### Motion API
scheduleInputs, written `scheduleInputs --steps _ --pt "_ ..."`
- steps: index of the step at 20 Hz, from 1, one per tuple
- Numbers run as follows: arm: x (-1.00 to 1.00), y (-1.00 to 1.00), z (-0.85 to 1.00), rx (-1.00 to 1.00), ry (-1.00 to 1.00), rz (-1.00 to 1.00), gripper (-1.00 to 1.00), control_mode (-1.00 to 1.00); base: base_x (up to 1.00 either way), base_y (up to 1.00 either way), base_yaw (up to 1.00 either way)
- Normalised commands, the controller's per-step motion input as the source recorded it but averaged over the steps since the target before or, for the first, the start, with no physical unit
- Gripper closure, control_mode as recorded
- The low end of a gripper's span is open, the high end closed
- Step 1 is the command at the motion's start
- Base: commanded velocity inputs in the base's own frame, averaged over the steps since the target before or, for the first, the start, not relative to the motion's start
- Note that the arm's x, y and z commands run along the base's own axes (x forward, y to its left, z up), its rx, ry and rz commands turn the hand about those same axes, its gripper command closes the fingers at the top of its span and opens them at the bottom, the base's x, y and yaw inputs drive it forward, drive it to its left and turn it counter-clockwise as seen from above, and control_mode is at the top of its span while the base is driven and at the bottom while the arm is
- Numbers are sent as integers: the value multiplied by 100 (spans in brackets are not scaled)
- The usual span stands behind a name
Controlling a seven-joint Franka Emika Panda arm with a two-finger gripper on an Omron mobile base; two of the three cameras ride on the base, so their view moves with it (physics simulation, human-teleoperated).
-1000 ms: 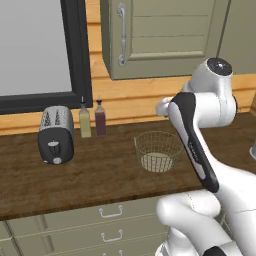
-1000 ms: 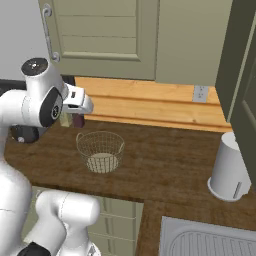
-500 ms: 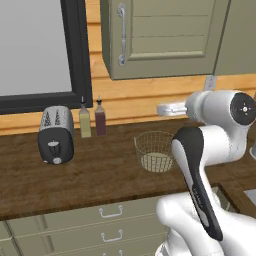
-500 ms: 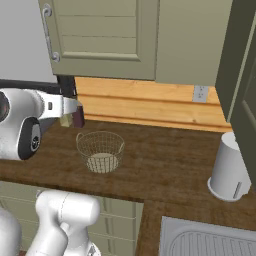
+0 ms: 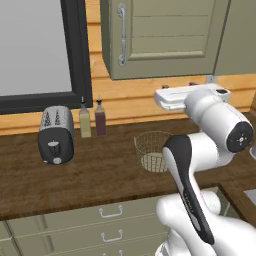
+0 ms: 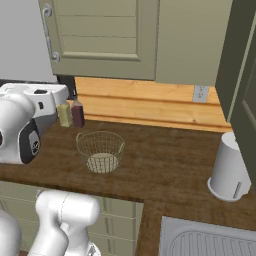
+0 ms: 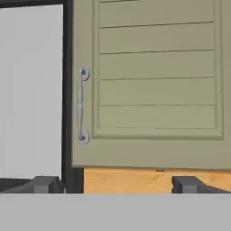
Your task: Open the cabinet, pick up the bread from the cabinet and place it in the basket. Then move the basket to the dining counter.
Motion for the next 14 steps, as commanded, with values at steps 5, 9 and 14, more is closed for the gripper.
scheduleInputs --steps 5,9,14 --pt "3 40 45 0 -34 -5 -100 -100 0 0 0" --pt "0 31 41 0 -26 -5 -100 -100 0 0 0" --pt "8 28 29 0 -16 -1 -100 -100 0 0 0"
